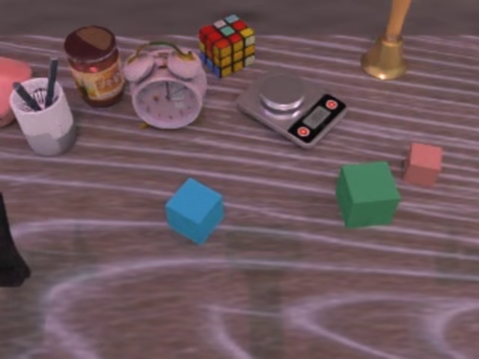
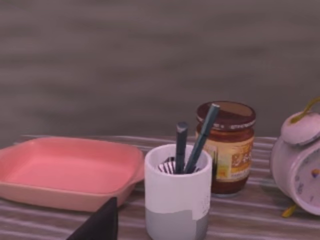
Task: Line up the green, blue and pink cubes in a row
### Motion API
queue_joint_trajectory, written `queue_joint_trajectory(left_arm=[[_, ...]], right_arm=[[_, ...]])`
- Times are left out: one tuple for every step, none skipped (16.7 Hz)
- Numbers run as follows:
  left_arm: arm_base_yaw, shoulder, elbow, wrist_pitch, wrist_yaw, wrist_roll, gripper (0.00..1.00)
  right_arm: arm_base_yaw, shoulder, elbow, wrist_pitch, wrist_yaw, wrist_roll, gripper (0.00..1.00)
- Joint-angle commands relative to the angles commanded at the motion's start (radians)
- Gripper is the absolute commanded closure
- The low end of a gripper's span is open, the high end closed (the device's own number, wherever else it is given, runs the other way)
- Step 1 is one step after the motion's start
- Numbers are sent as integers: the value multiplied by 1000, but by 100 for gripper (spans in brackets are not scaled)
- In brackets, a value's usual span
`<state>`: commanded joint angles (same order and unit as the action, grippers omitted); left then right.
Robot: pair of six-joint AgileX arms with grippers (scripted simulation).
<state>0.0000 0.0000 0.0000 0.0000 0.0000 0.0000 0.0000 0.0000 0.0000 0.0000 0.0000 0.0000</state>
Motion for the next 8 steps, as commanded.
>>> queue_joint_trajectory(left_arm=[[0, 0, 0, 0, 0, 0, 0], [0, 0, 0, 0, 0, 0, 0], [0, 0, 0, 0, 0, 0, 0], [0, 0, 0, 0, 0, 0, 0], [0, 0, 0, 0, 0, 0, 0], [0, 0, 0, 0, 0, 0, 0], [0, 0, 0, 0, 0, 0, 0], [0, 0, 0, 0, 0, 0, 0]], right_arm=[[0, 0, 0, 0, 0, 0, 0], [0, 0, 0, 0, 0, 0, 0], [1, 10, 10, -7, 0, -7, 0], [4, 30, 30, -21, -1, -20, 0], [7, 61, 61, -42, -1, -40, 0], [10, 102, 102, -68, -1, -66, 0], [14, 154, 154, -101, -1, -97, 0], [19, 216, 216, -140, -1, -133, 0]])
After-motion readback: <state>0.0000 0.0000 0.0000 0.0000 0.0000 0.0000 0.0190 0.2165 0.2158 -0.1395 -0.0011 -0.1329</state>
